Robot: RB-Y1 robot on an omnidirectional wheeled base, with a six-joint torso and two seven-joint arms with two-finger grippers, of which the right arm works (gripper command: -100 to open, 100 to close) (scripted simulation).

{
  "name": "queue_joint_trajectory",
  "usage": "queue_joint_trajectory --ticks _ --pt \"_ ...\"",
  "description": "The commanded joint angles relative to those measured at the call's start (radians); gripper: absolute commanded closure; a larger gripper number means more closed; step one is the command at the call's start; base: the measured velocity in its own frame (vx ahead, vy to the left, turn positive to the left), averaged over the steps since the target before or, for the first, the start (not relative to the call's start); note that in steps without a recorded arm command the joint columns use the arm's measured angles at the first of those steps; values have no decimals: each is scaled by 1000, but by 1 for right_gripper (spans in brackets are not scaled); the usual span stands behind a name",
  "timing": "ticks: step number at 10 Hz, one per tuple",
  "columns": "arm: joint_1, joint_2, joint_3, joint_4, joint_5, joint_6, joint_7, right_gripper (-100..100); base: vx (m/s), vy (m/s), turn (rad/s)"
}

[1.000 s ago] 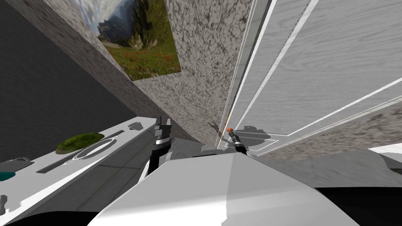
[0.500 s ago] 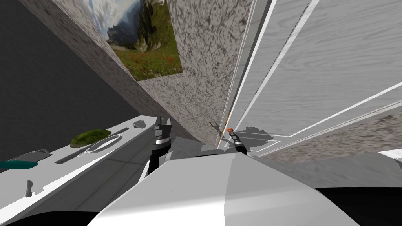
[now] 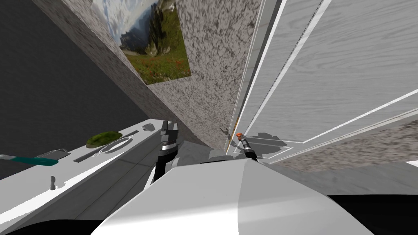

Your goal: Pull the door open

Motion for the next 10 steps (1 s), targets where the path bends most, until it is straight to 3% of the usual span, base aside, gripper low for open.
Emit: queue_joint_trajectory --ticks 1,6,10 --pt "-3 7 14 10 -15 -4 -50 100 -36 -15 65" --pt "-5 3 24 12 -47 -3 -139 100 -30 -13 50" --pt "-7 -2 40 16 -97 -1 -254 100 -42 -19 73"
